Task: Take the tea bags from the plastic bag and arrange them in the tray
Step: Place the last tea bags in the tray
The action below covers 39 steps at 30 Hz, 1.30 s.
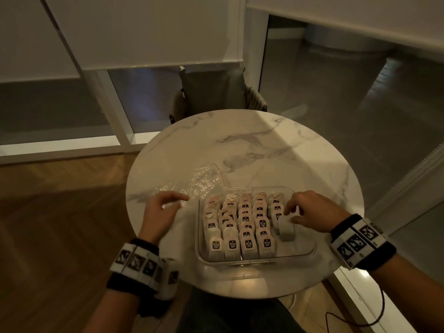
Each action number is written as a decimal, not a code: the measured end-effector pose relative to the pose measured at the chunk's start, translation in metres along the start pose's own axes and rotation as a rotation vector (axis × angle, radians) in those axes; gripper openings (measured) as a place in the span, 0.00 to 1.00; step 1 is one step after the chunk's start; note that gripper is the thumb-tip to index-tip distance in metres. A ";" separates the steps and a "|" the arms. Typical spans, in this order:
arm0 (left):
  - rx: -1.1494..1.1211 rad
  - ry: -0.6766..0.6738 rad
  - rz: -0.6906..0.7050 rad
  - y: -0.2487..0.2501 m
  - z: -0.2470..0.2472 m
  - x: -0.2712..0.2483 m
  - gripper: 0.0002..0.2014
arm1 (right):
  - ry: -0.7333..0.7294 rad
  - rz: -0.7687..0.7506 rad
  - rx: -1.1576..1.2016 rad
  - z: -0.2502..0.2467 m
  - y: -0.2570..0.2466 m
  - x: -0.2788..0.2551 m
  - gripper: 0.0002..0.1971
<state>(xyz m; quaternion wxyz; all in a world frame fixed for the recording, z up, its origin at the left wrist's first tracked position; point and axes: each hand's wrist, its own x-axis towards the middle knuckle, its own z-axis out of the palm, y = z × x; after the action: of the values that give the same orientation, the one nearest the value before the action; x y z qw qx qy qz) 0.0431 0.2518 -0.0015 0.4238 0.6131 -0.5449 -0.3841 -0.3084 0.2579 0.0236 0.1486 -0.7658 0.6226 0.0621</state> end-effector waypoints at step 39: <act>-0.401 -0.358 0.137 0.090 0.037 -0.024 0.22 | 0.359 -0.268 1.455 -0.022 -0.102 0.007 0.07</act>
<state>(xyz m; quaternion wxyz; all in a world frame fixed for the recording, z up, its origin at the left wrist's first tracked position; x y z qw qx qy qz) -0.0253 0.2680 0.0703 0.4586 0.4013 -0.5645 -0.5568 -0.2100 0.2634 0.0576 0.5185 -0.5422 0.4230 -0.5081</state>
